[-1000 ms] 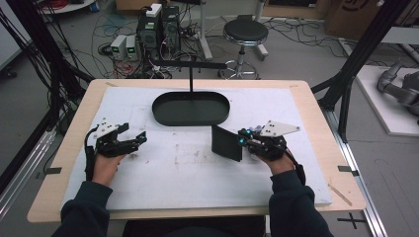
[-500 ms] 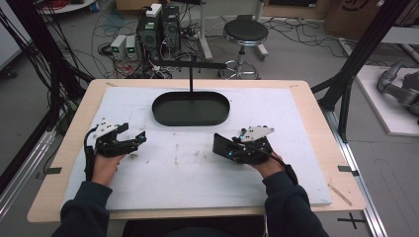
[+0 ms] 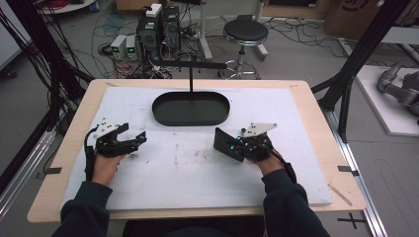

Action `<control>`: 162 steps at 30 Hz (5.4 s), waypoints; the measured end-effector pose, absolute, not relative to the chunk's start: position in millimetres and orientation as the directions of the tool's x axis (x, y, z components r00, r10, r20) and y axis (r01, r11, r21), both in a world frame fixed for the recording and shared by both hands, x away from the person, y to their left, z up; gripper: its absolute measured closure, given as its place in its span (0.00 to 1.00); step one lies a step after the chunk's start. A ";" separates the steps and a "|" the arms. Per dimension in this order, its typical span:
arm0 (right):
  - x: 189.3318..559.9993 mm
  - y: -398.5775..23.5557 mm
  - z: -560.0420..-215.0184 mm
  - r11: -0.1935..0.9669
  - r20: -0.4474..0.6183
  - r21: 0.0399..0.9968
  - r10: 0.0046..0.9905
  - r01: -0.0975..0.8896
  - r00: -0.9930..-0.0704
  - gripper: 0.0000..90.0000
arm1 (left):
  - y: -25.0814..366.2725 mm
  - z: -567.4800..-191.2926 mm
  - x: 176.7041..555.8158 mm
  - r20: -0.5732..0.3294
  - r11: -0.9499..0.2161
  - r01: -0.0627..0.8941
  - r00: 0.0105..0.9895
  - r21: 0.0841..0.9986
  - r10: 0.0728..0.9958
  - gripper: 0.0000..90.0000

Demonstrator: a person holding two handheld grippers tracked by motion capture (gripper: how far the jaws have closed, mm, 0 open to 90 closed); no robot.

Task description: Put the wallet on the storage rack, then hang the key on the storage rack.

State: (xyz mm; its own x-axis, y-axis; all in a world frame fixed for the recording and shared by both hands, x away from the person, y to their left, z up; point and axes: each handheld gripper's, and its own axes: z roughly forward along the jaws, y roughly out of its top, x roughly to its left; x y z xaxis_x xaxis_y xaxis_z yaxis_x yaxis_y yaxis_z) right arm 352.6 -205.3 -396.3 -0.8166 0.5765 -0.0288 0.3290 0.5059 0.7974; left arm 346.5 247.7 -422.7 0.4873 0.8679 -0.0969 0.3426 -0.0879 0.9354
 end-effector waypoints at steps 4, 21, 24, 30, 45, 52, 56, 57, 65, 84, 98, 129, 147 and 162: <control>361.1 -200.7 -383.9 0.455 -0.011 0.827 0.600 0.331 -0.800 0.88 | 247.9 -422.7 346.7 -0.097 -0.087 0.342 0.488 0.936 0.868 0.22; 468.7 -142.3 -358.4 0.373 -0.026 0.834 0.763 0.406 -0.646 0.87 | 247.7 -423.0 346.8 -0.107 -0.081 0.343 0.497 0.936 0.861 0.22; 476.7 -136.9 -363.2 0.376 -0.037 0.828 0.777 0.416 -0.629 0.87 | 247.5 -423.1 346.9 -0.107 -0.082 0.342 0.499 0.936 0.860 0.22; 495.4 -126.6 -376.6 0.374 -0.066 0.823 0.810 0.427 -0.583 0.87 | 248.2 -423.2 347.3 -0.111 -0.078 0.340 0.502 0.937 0.858 0.22; 516.3 -108.4 -405.5 0.445 -0.226 0.789 0.852 0.424 -0.473 0.87 | 247.0 -423.4 347.5 -0.110 -0.079 0.337 0.508 0.938 0.855 0.22; 518.0 -100.6 -412.3 0.472 -0.280 0.784 0.848 0.404 -0.449 0.85 | 247.6 -423.5 347.7 -0.106 -0.083 0.337 0.507 0.938 0.855 0.22; 514.6 -100.0 -408.4 0.416 -0.207 0.812 0.861 0.410 -0.464 0.56 | 247.5 -423.3 347.3 -0.108 -0.080 0.336 0.507 0.938 0.855 0.22; 513.2 -99.9 -406.4 0.411 -0.191 0.816 0.855 0.406 -0.482 0.56 | 247.2 -423.3 347.2 -0.109 -0.079 0.335 0.506 0.939 0.856 0.22; 496.6 -88.3 -400.1 0.481 -0.208 0.797 0.786 0.365 -0.583 0.87 | 246.7 -422.8 346.6 -0.103 -0.086 0.335 0.508 0.938 0.855 0.22; 476.3 -109.8 -367.6 0.361 -0.077 0.873 0.764 0.327 -0.640 0.43 | 249.1 -423.1 344.8 -0.113 -0.072 0.333 0.506 0.940 0.855 0.22; 389.8 -236.8 -388.5 0.424 -0.121 0.783 0.822 0.456 -0.557 0.24 | 253.7 -421.6 343.5 -0.145 -0.020 0.326 0.475 0.945 0.868 0.20; 355.3 -261.1 -403.1 0.406 -0.141 0.769 0.861 0.494 -0.489 0.24 | 254.5 -423.3 345.9 -0.153 -0.009 0.325 0.471 0.946 0.869 0.23; 354.6 -239.0 -419.3 0.537 -0.300 0.581 0.840 0.612 -0.453 0.29 | 250.2 -422.6 346.2 -0.132 -0.038 0.329 0.477 0.944 0.869 0.23; 367.8 -251.5 -425.4 0.512 -0.188 0.633 0.829 0.581 -0.526 0.46 | 251.0 -423.1 345.8 -0.135 -0.035 0.336 0.470 0.941 0.872 0.23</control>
